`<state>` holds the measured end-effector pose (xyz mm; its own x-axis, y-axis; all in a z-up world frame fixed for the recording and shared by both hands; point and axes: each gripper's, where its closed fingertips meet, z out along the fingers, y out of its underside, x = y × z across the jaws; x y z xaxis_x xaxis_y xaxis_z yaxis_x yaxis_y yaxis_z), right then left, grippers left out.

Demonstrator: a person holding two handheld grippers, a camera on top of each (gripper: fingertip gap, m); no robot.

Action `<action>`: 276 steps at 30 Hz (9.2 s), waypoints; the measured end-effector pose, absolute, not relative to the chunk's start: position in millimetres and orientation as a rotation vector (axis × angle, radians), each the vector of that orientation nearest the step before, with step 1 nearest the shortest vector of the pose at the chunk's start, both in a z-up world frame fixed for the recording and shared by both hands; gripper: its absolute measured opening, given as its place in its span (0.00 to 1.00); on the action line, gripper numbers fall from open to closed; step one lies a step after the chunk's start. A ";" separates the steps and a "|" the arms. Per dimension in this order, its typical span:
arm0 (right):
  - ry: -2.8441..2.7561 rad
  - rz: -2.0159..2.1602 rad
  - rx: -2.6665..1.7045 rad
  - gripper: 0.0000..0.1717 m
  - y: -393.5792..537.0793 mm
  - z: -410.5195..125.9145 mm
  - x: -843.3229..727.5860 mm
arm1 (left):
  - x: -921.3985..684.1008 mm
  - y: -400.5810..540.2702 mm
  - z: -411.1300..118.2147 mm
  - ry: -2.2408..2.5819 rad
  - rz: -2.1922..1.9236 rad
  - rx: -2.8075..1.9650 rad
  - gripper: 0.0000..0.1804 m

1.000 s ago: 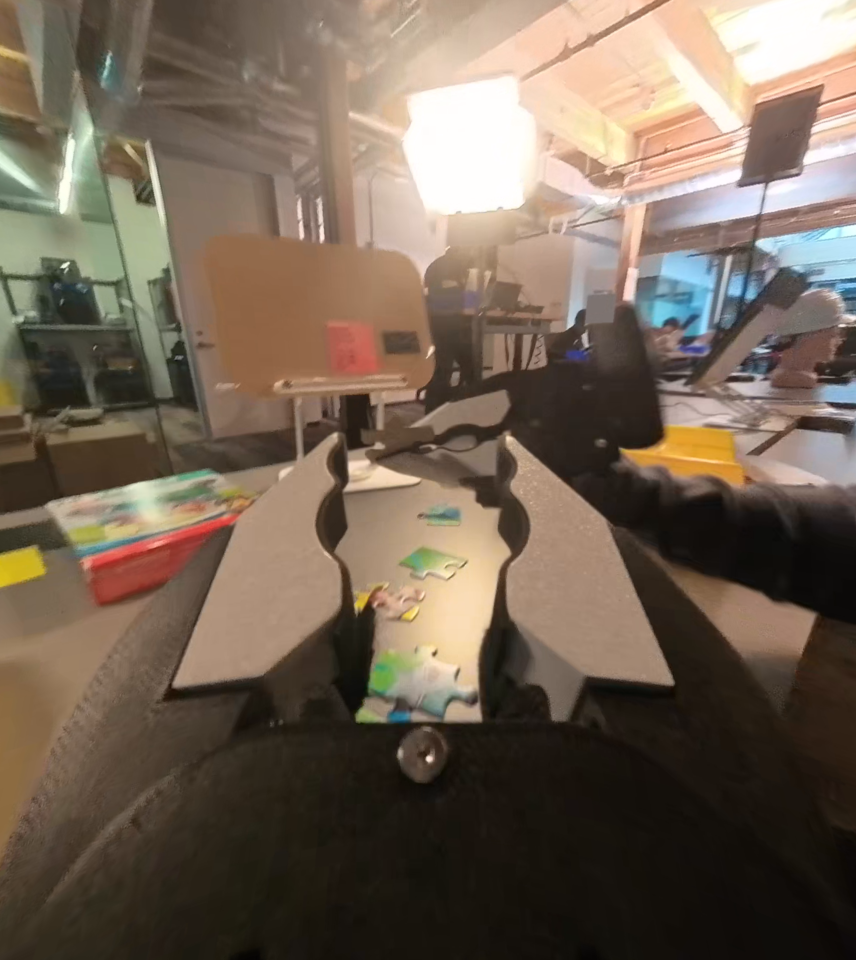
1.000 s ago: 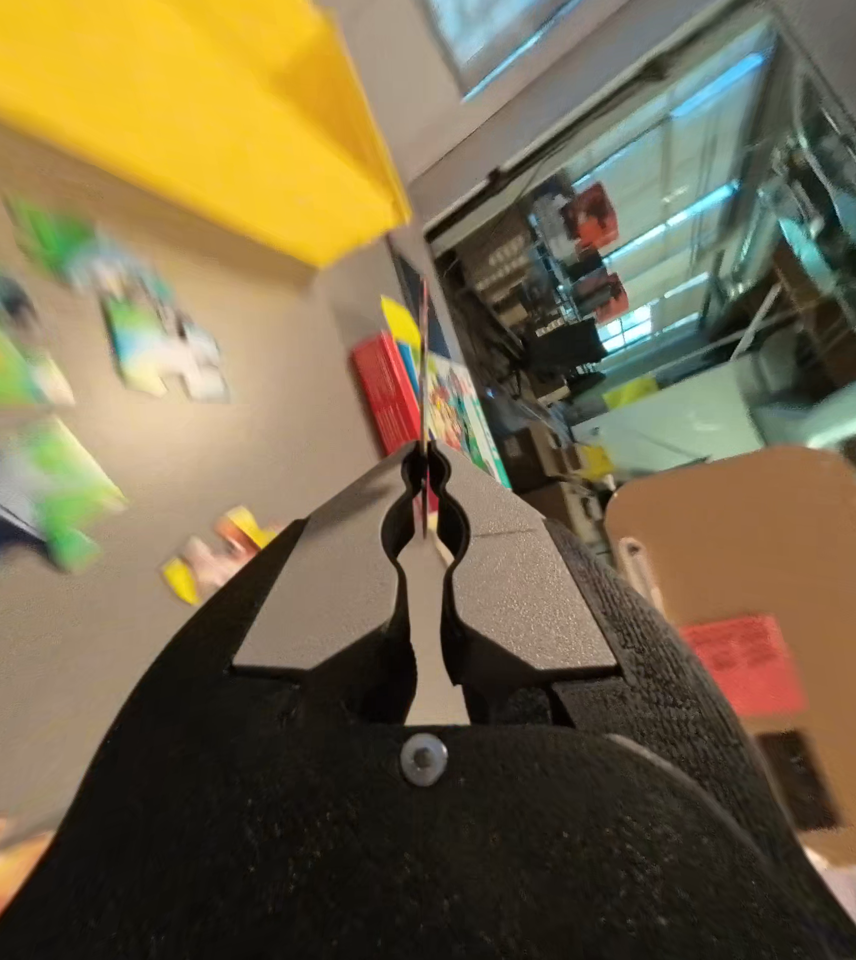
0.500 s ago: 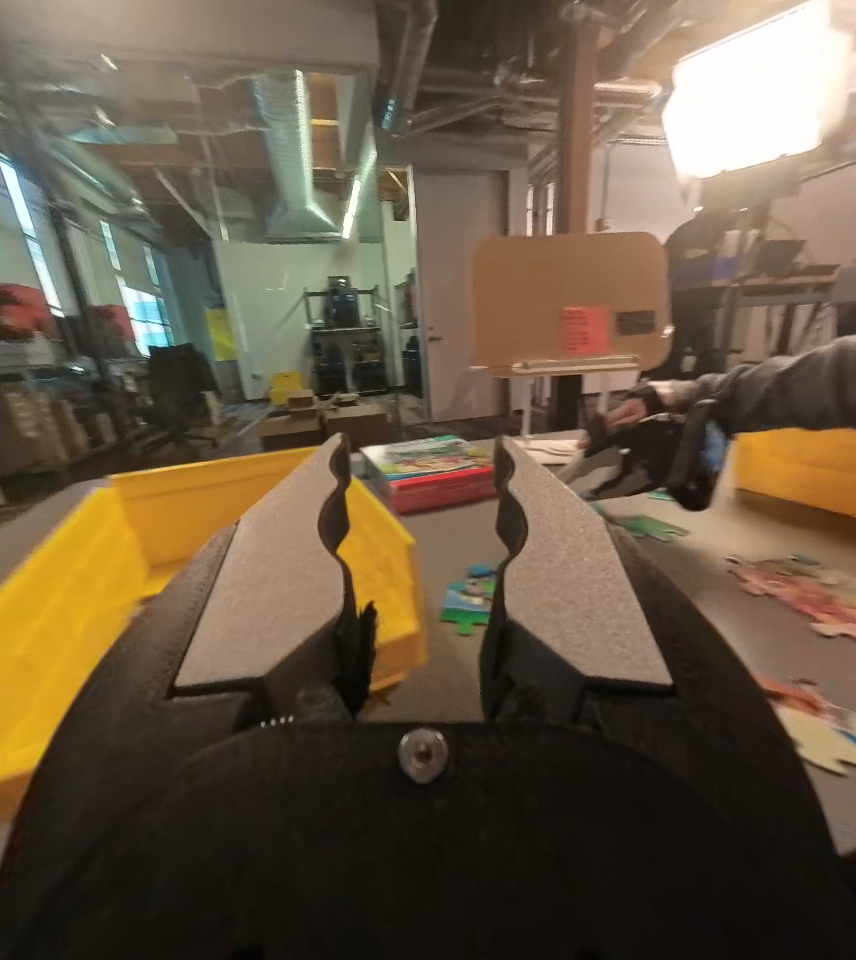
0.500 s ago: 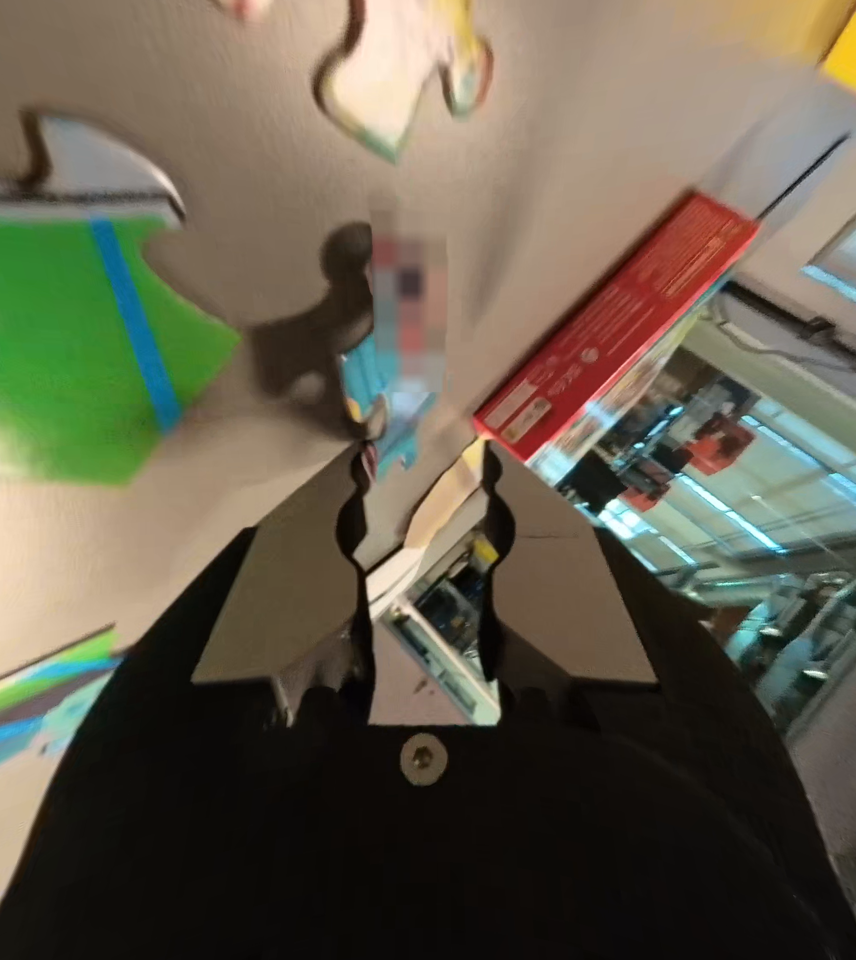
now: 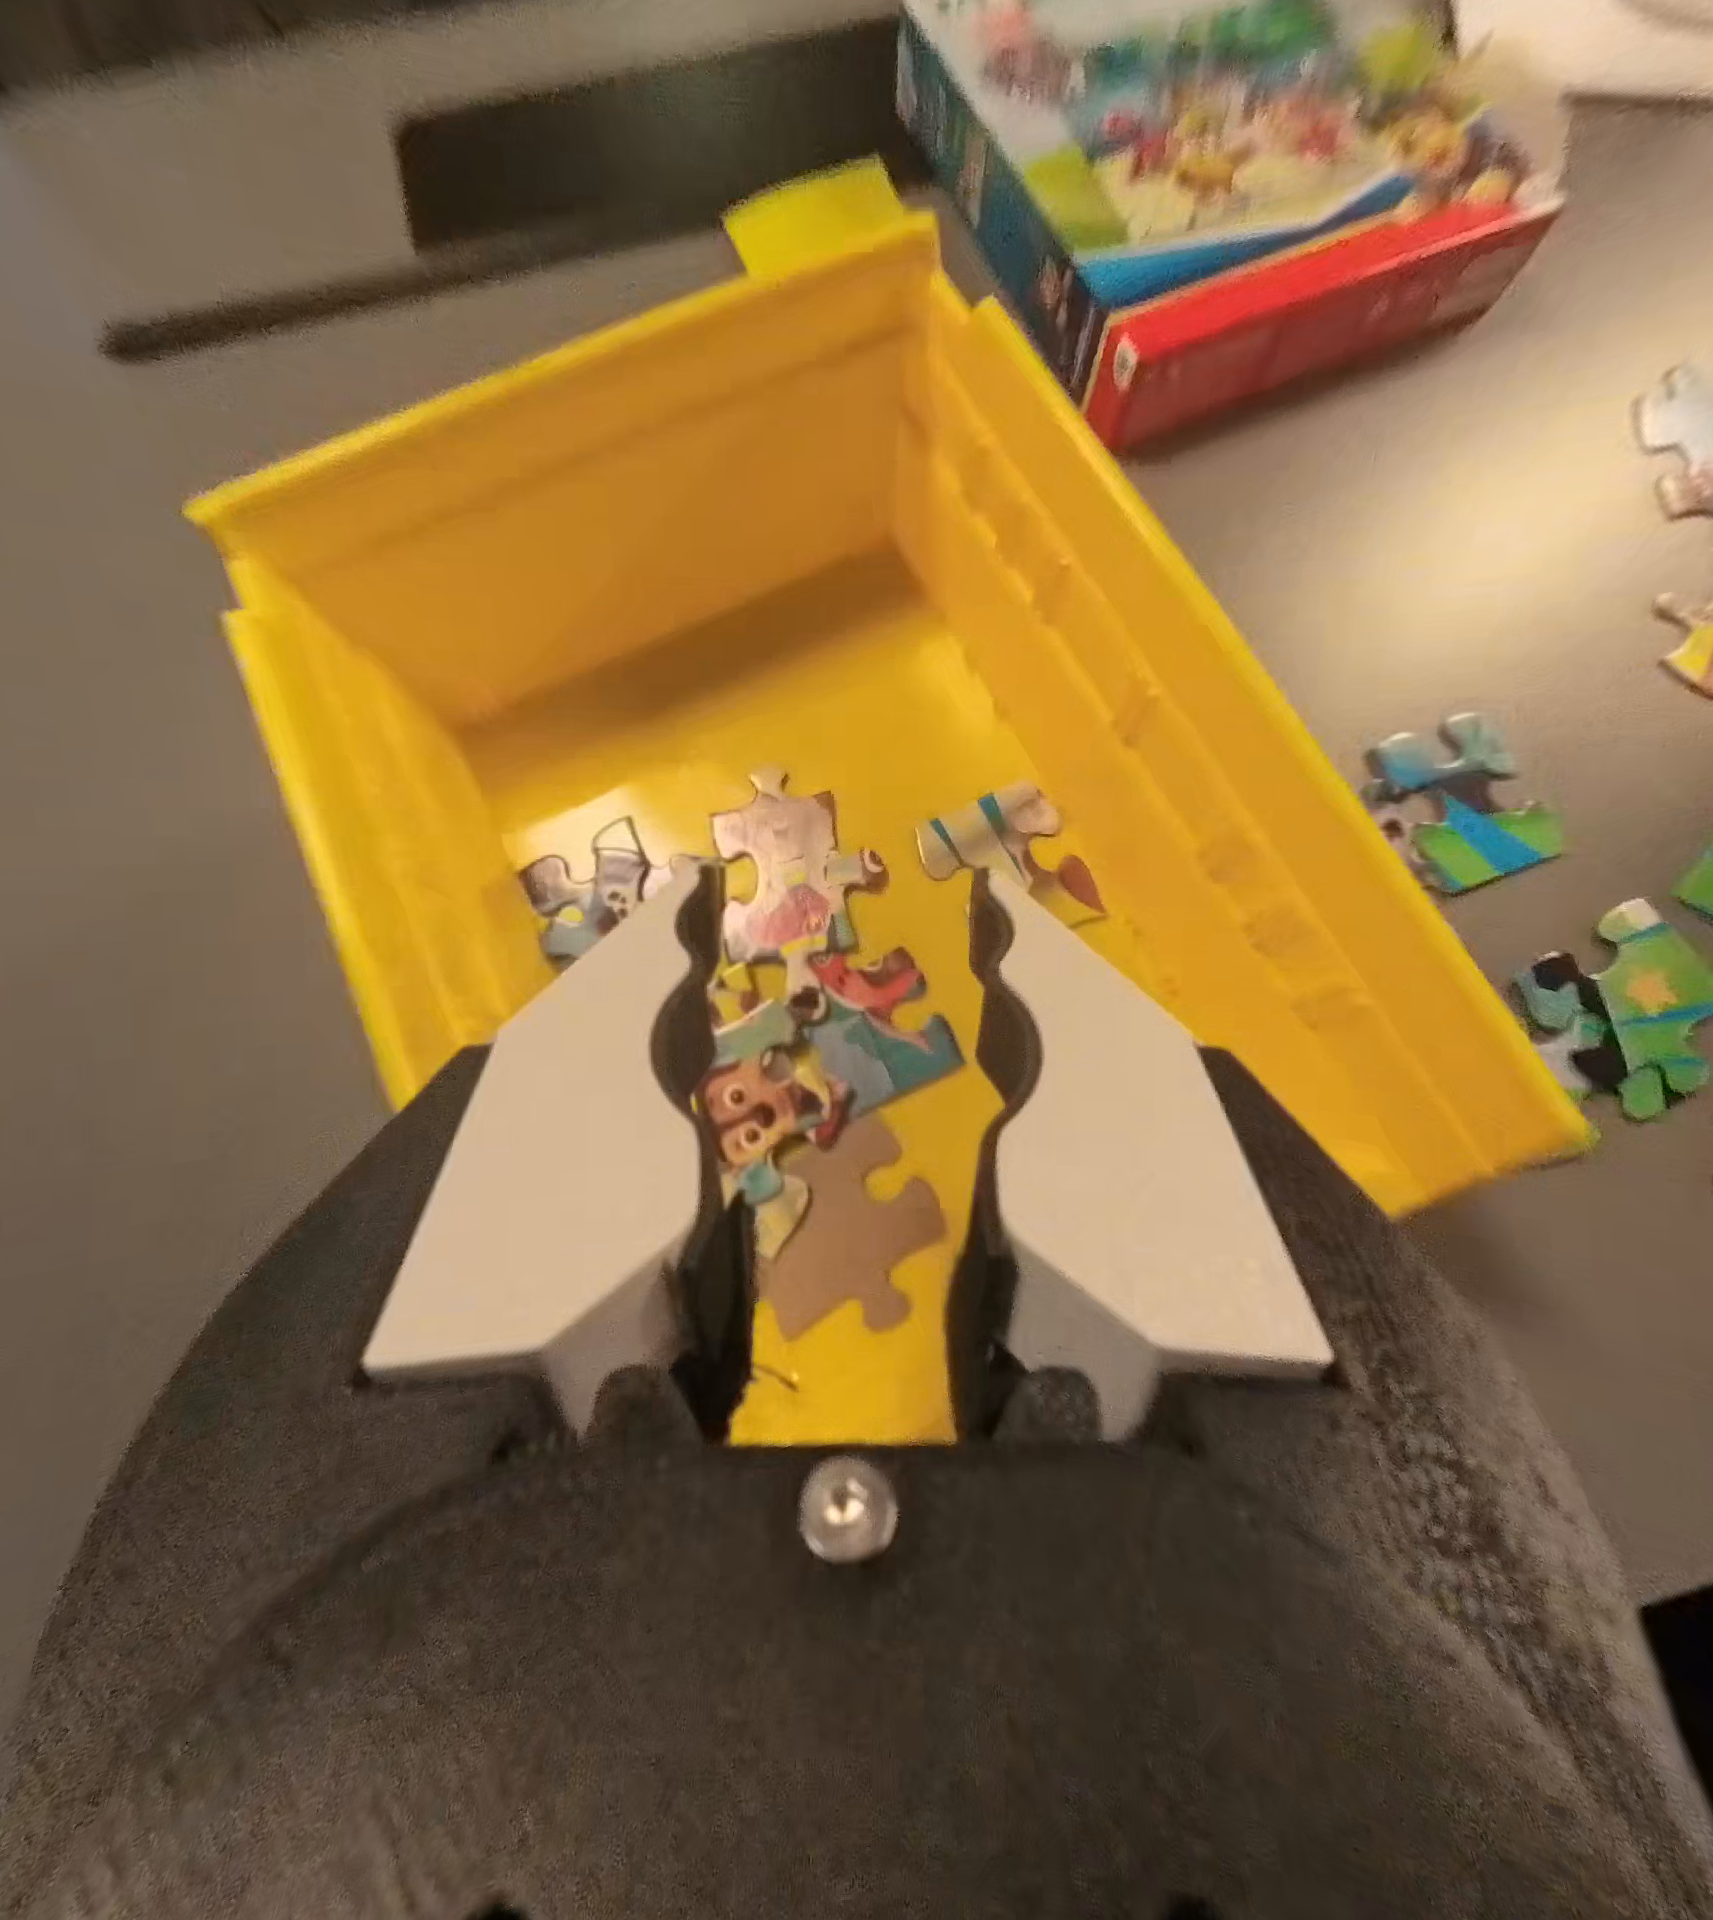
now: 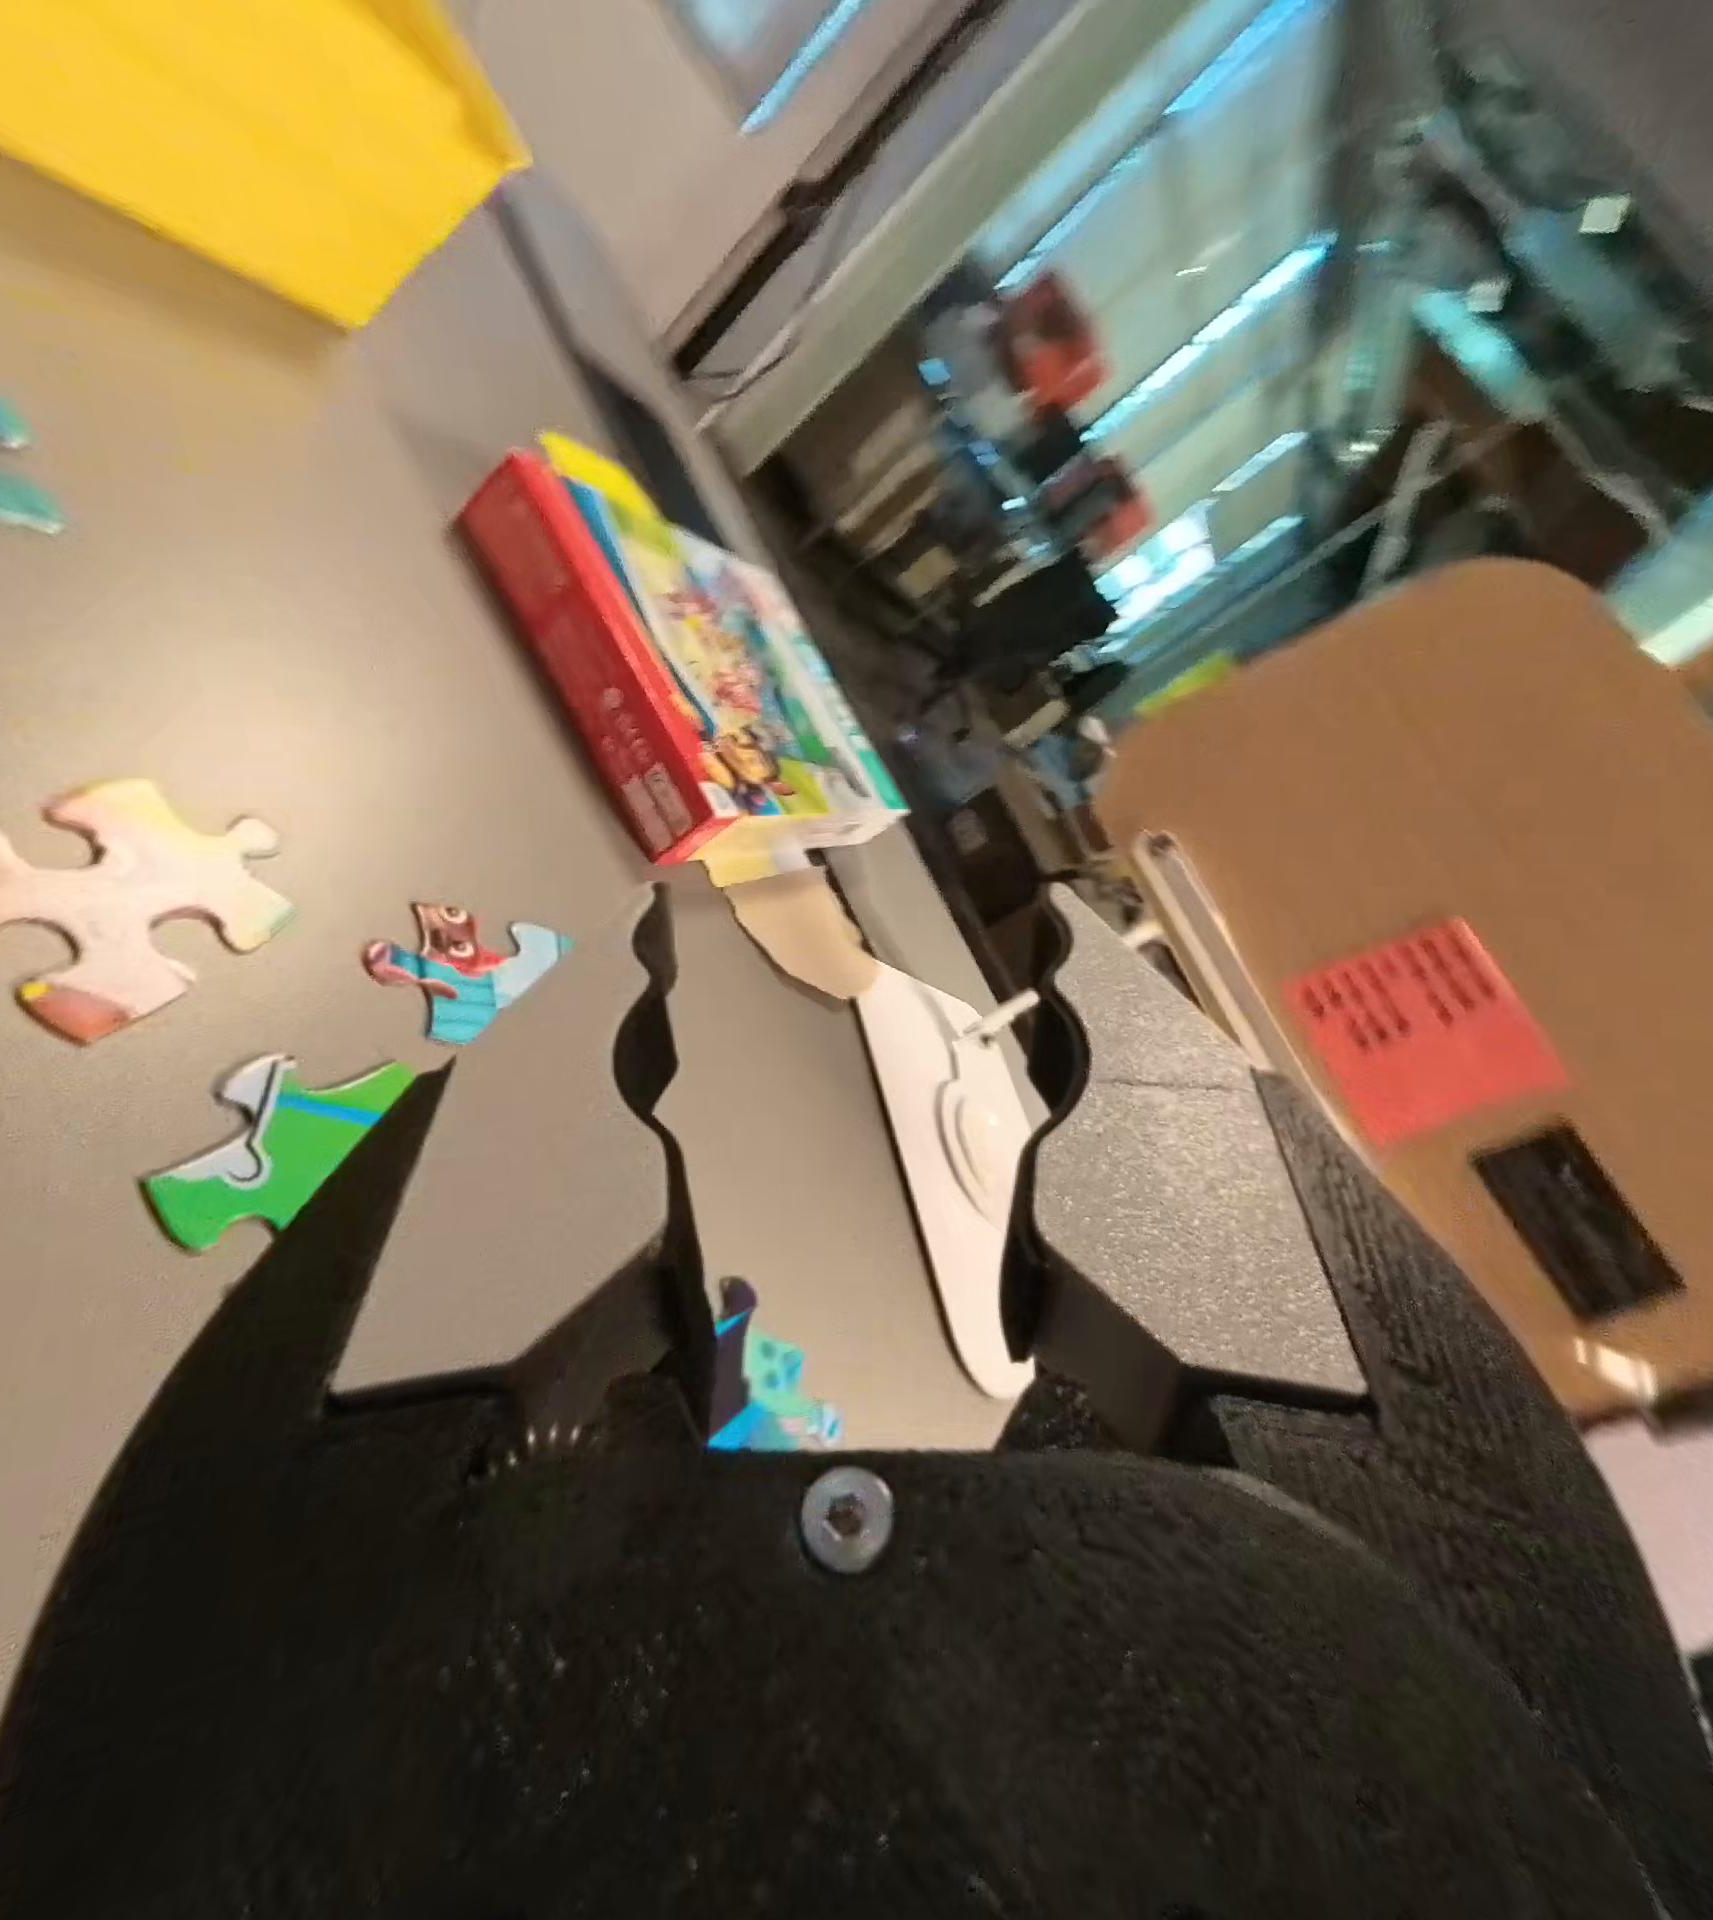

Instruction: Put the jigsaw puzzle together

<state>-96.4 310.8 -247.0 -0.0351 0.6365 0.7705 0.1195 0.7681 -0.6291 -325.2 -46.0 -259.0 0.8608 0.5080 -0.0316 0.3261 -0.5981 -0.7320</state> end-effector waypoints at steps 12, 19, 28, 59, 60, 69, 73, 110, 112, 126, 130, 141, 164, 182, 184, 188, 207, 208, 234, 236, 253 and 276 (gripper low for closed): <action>-1.288 0.354 -0.799 0.33 359.9 -277.5 -53.6 | -382.8 -56.1 -354.9 -0.496 0.170 -3.263 0.36; -1.225 0.458 -0.851 0.30 366.9 -270.3 -47.5 | -348.1 -44.6 -354.5 -0.464 -0.119 -3.264 0.36; -1.194 0.551 -0.844 0.33 362.4 -261.6 -50.4 | -322.1 -112.9 -367.6 -0.304 0.085 -3.663 0.10; -1.267 0.698 -0.894 0.30 351.2 -272.5 -56.3 | -337.7 -101.0 -377.1 -0.637 -0.032 -3.319 0.30; -1.268 0.697 -0.895 0.30 351.1 -272.7 -56.3 | -335.9 -103.3 -376.1 -0.629 -0.061 -3.330 0.29; -1.273 0.719 -0.909 0.29 351.1 -274.1 -56.7 | -335.1 -96.5 -365.9 -0.607 -0.089 -3.257 0.06; -1.279 0.723 -0.908 0.28 349.7 -274.7 -57.1 | -340.7 -91.9 -364.1 -0.573 -0.026 -3.226 0.35; -1.512 1.411 -0.782 0.32 179.8 -196.9 14.6 | -28.6 122.6 -198.1 -0.244 -0.442 -1.896 0.27; -1.660 1.389 -0.844 0.32 146.6 -219.6 23.1 | -8.6 141.0 -211.0 -0.275 -0.557 -1.867 0.27; -1.373 1.675 -1.249 0.00 160.7 -247.1 42.1 | 25.7 164.8 -208.4 -0.269 -0.712 -1.652 0.30; -1.150 2.255 -1.463 0.00 175.7 -245.1 48.5 | 27.3 151.9 -230.0 -0.180 -0.608 -1.784 0.08; -1.046 2.585 -1.539 0.00 169.9 -255.2 58.9 | 54.9 152.8 -248.1 0.040 -0.406 -1.840 0.03; -1.320 1.815 -1.442 0.11 214.7 -289.6 57.0 | 45.8 133.9 -300.7 -0.238 -1.023 -2.084 0.00; -1.881 1.250 -1.609 0.00 226.2 -371.2 23.4 | 38.9 134.3 -363.8 -0.455 -1.431 -2.321 0.00; -1.895 1.243 -1.617 0.00 225.4 -373.3 23.7 | 40.3 135.9 -365.3 -0.468 -1.458 -2.315 0.00; -1.896 1.227 -1.620 0.00 225.9 -374.5 23.5 | 40.8 136.5 -367.2 -0.493 -1.477 -2.326 0.00; -1.903 1.192 -1.600 0.00 225.9 -375.2 23.1 | 40.6 137.2 -378.0 -0.661 -1.407 -2.462 0.02; -1.903 1.191 -1.599 0.00 225.9 -375.2 23.1 | 40.7 137.2 -378.0 -0.674 -1.405 -2.464 0.02; -1.903 1.200 -1.599 0.00 226.0 -374.6 22.7 | 41.4 152.2 -370.5 0.456 -0.202 -2.593 0.38; -1.902 1.205 -1.602 0.00 226.1 -374.6 22.7 | 36.7 148.0 -378.4 0.677 -0.052 -2.617 0.31; -1.892 1.245 -1.625 0.00 226.2 -373.8 22.7 | 42.9 152.0 -383.4 0.995 -0.387 -2.576 0.33; -1.886 1.268 -1.638 0.00 226.0 -373.3 23.1 | 61.7 152.9 -386.5 0.838 -0.219 -2.565 0.29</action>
<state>23.1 226.0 -373.3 -0.2786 0.9158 -0.2894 0.6137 -0.0620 -0.7871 61.7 152.9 -386.5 0.8049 -0.5932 0.0157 -0.5253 -0.7246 -0.4461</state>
